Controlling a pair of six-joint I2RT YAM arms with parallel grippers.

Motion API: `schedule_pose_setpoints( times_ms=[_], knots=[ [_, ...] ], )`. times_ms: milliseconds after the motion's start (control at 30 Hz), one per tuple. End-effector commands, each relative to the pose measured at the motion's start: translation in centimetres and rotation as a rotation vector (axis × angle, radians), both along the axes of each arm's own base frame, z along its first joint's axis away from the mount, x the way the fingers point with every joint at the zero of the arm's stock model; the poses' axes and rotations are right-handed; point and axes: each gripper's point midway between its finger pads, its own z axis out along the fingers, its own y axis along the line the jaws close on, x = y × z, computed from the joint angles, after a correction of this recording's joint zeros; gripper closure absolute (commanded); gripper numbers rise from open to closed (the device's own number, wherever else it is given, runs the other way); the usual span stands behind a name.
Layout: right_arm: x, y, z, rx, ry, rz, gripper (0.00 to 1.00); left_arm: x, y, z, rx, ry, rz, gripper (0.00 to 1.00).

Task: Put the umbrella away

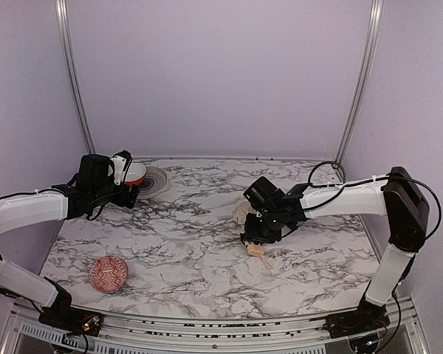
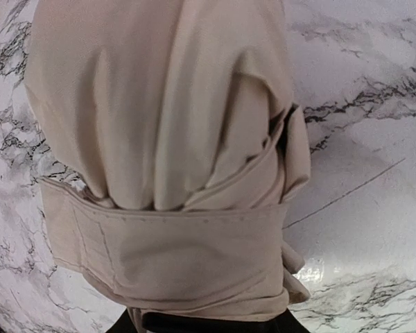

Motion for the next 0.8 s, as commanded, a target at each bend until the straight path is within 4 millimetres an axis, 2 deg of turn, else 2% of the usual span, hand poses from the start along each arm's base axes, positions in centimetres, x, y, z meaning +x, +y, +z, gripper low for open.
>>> schedule_pose_setpoints(
  times_ms=[0,133,267,500,600,633,700,767],
  knots=[
    [0.4,1.2,2.7,0.041,-0.066,-0.231,0.62,-0.1,-0.6,-0.3,-0.001,0.023,-0.027,0.01],
    [-0.2,1.1,1.7,-0.082,-0.063,-0.242,0.57,-0.2,-0.7,-0.1,-0.004,0.017,-0.027,0.01],
    [-0.4,1.9,0.2,-0.122,-0.037,-0.211,0.51,-0.2,-0.7,-0.1,-0.005,0.019,-0.030,0.01],
    [-0.1,3.0,0.4,-0.131,-0.048,-0.188,0.33,-0.2,-0.8,-0.1,-0.005,0.019,-0.033,0.01],
    [0.3,3.6,1.9,-0.137,-0.081,-0.164,0.21,-0.3,-0.8,-0.1,-0.003,0.019,-0.032,0.01],
    [0.5,4.1,2.9,-0.135,-0.108,-0.146,0.20,-0.3,-0.8,-0.1,-0.001,0.019,-0.031,0.01],
    [1.0,4.8,5.7,-0.152,-0.187,-0.098,0.01,-0.3,-0.8,-0.2,-0.002,0.021,-0.032,0.01],
    [1.4,5.3,8.5,-0.153,-0.259,-0.043,0.00,-0.3,-0.8,-0.3,0.000,0.023,-0.033,0.01]
  ],
)
